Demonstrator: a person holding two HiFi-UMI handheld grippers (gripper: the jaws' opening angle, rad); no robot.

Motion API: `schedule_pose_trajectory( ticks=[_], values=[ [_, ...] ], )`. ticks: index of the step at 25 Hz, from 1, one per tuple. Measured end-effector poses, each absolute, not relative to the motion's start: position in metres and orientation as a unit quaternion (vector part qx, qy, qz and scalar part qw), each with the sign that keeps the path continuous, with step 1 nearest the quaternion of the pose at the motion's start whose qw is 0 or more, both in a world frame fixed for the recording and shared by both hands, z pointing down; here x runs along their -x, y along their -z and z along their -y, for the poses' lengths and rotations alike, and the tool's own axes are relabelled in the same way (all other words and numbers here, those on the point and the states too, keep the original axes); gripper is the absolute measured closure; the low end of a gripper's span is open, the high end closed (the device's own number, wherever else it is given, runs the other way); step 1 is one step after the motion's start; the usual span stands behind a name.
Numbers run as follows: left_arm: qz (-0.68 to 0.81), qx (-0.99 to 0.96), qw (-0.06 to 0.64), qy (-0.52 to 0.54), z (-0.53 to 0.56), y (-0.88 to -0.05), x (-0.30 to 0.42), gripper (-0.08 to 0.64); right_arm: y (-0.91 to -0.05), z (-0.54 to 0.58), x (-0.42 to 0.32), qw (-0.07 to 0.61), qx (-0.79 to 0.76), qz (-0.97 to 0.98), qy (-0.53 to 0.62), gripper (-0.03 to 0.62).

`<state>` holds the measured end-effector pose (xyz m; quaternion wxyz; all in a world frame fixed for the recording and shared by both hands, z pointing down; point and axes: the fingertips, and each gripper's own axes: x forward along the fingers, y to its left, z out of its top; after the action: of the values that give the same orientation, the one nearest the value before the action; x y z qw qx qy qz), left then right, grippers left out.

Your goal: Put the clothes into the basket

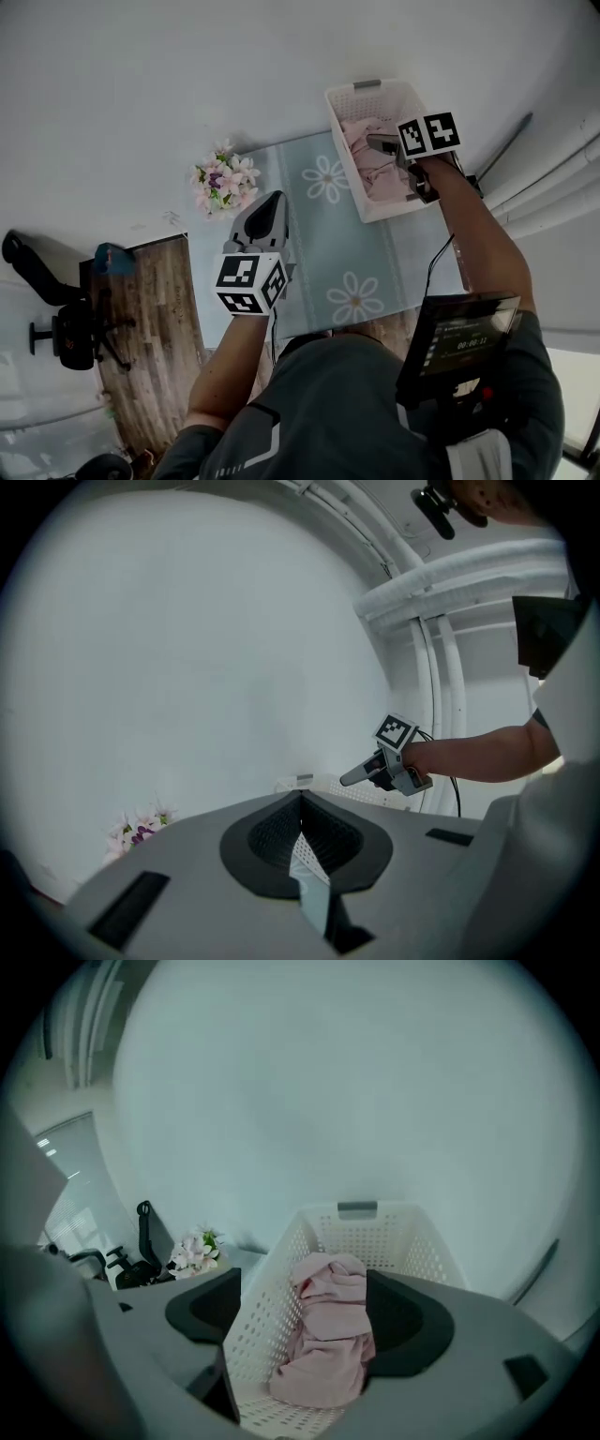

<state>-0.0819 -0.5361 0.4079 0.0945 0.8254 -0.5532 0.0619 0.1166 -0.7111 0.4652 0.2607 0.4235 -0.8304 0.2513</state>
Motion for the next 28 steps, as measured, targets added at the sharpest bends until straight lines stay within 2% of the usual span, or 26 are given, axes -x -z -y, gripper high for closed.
schedule_pose_trajectory(
  ticks=[9, 16, 17, 18, 20, 25, 28],
  values=[
    [0.547, -0.833, 0.075, -0.024, 0.477, -0.37, 0.047, 0.551, -0.361, 0.606, -0.131, 0.132, -0.39, 0.89, -0.196, 0.173],
    [0.544, -0.835, 0.08, 0.013, 0.431, -0.348, 0.031, 0.551, -0.33, 0.528, -0.143, 0.109, -0.391, 0.901, -0.152, 0.178],
    [0.544, -0.836, 0.079, 0.011, 0.425, -0.347, 0.03, 0.551, -0.327, 0.519, -0.146, 0.103, -0.393, 0.902, -0.146, 0.189],
    [0.543, -0.836, 0.077, 0.008, 0.419, -0.345, 0.028, 0.551, -0.323, 0.51, -0.149, 0.096, -0.396, 0.903, -0.14, 0.226],
    [0.541, -0.838, 0.073, 0.002, 0.407, -0.343, 0.027, 0.551, -0.316, 0.494, -0.154, 0.08, -0.398, 0.904, -0.132, 0.342],
    [0.541, -0.838, 0.073, -0.009, 0.38, -0.342, 0.018, 0.551, -0.304, 0.461, -0.168, 0.049, -0.387, 0.913, -0.122, 0.368],
    [0.54, -0.839, 0.068, -0.016, 0.366, -0.341, 0.017, 0.551, -0.303, 0.444, -0.173, 0.037, -0.391, 0.912, -0.121, 0.442]
  ],
)
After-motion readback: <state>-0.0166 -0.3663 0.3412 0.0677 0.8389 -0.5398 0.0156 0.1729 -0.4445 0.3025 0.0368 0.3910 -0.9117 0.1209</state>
